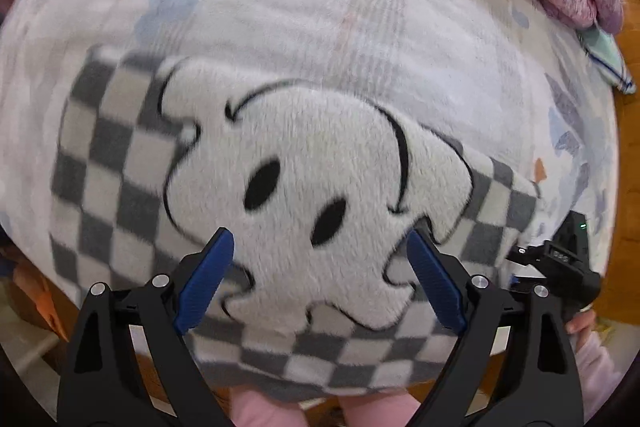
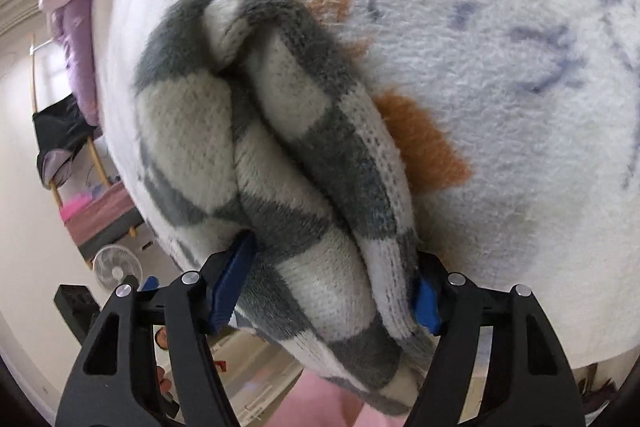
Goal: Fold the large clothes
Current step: 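Press the left gripper on the dog patch while the right gripper grasps the folded side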
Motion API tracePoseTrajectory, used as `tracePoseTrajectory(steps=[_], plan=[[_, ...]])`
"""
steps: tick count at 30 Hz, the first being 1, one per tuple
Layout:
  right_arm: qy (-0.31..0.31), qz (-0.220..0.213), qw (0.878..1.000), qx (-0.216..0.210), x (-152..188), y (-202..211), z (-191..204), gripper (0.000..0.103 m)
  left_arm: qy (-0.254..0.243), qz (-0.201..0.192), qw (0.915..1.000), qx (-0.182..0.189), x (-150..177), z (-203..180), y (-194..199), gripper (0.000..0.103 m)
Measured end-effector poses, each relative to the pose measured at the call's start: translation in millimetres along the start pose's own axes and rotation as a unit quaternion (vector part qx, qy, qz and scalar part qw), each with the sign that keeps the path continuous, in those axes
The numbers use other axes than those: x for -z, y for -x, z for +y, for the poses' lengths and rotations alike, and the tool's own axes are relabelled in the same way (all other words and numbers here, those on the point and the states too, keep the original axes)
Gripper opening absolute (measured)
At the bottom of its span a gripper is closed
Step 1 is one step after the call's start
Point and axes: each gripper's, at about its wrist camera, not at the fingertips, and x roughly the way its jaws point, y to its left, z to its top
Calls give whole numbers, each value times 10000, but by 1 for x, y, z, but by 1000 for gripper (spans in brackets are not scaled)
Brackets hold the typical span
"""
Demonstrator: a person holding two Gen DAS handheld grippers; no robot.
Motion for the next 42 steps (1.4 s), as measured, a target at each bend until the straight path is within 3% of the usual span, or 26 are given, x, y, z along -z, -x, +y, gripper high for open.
tracePoseTrajectory(steps=[4,8,10,12,14,15,17,19,24,28,31,36,42], plan=[[-23,-164,9999,-11,3,3,3,73,-564,-144,9977,-344,-26,-15,-2,85],[-316,-645,9972,-191,26,7,-1,50,-893,-113,9940,-628,-48,-21,-8,74],[-591,-886,9937,-341,41,13,-5,49,-877,-52,9945,-561,-60,-21,-12,65],[-795,-1090,9901,-397,52,13,-8,49,-870,3,9952,-452,-68,-21,-16,38],[-907,-1247,9876,-307,56,12,-10,50,-948,185,9944,-428,-77,-23,-30,19],[-950,-1288,9868,-244,56,10,-11,51,-1000,298,9935,-465,-79,-24,-39,17],[-1089,-1337,9850,-70,56,3,-9,56,-1022,572,9917,-527,-80,-22,-65,16],[-1154,-1368,9838,49,55,-6,-3,58,-990,438,9933,-396,-81,-15,-82,16],[-1313,-1440,9805,250,62,4,-1,65,-881,572,9939,-328,-76,-11,-74,15],[-1474,-1498,9767,427,67,4,1,70,-914,875,9914,-319,-27,-5,-74,9],[-1444,-1539,9761,515,66,2,2,75,-867,429,9951,-195,-9,3,-85,9],[-1430,-1515,9772,417,64,-1,4,76,-650,698,9954,-12,-5,15,-76,7],[-1343,-1414,9801,356,63,5,-11,77,-509,472,9976,-72,63,26,-71,7]])
